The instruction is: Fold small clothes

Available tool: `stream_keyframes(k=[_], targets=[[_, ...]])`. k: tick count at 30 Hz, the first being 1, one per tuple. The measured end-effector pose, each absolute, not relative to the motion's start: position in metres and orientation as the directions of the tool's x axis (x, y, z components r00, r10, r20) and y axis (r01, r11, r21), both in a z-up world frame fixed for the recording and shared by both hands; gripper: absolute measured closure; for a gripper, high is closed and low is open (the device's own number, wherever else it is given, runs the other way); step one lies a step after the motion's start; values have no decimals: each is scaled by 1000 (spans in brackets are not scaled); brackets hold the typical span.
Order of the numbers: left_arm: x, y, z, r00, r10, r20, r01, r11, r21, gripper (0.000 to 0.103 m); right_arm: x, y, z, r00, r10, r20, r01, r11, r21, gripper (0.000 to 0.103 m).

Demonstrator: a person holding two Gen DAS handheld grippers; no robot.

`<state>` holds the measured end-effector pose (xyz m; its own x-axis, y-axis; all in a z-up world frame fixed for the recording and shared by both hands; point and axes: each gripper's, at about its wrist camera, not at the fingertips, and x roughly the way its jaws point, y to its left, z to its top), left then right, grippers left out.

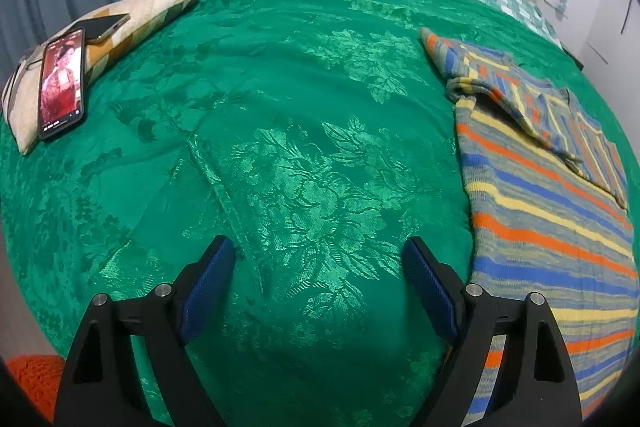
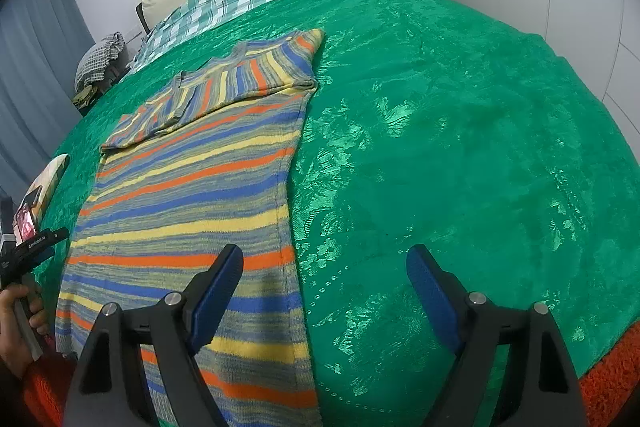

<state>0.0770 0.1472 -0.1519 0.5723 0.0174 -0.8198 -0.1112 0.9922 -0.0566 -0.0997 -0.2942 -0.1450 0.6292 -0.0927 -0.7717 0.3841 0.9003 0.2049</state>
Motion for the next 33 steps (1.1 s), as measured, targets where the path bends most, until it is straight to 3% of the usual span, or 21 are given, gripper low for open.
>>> stream_keyframes(k=[12, 15, 20, 24, 30, 33], targets=[[77, 147, -152, 568, 27, -823, -111, 993, -44, 15, -93, -294, -131, 632, -76, -771, 374, 902, 217, 20], [79, 150, -153, 565, 19, -825, -123, 991, -61, 15, -66, -287, -104, 648, 9, -762, 289, 922, 257, 20], [81, 149, -155, 562, 27, -827, -126, 991, -53, 15, 21, -283, -65, 654, 246, -716, 191, 861, 471, 21], [79, 150, -154, 563, 23, -826, -120, 991, -53, 15, 120, -274, -78, 578, 408, -707, 204, 767, 609, 36], [81, 157, -154, 555, 7, -832, -138, 987, -84, 15, 211, -240, -126, 473, 431, -768, 227, 783, 579, 49], [82, 159, -155, 550, -4, -835, -136, 986, -95, 13, 233, -227, -148, 440, 369, -819, 265, 818, 511, 51]])
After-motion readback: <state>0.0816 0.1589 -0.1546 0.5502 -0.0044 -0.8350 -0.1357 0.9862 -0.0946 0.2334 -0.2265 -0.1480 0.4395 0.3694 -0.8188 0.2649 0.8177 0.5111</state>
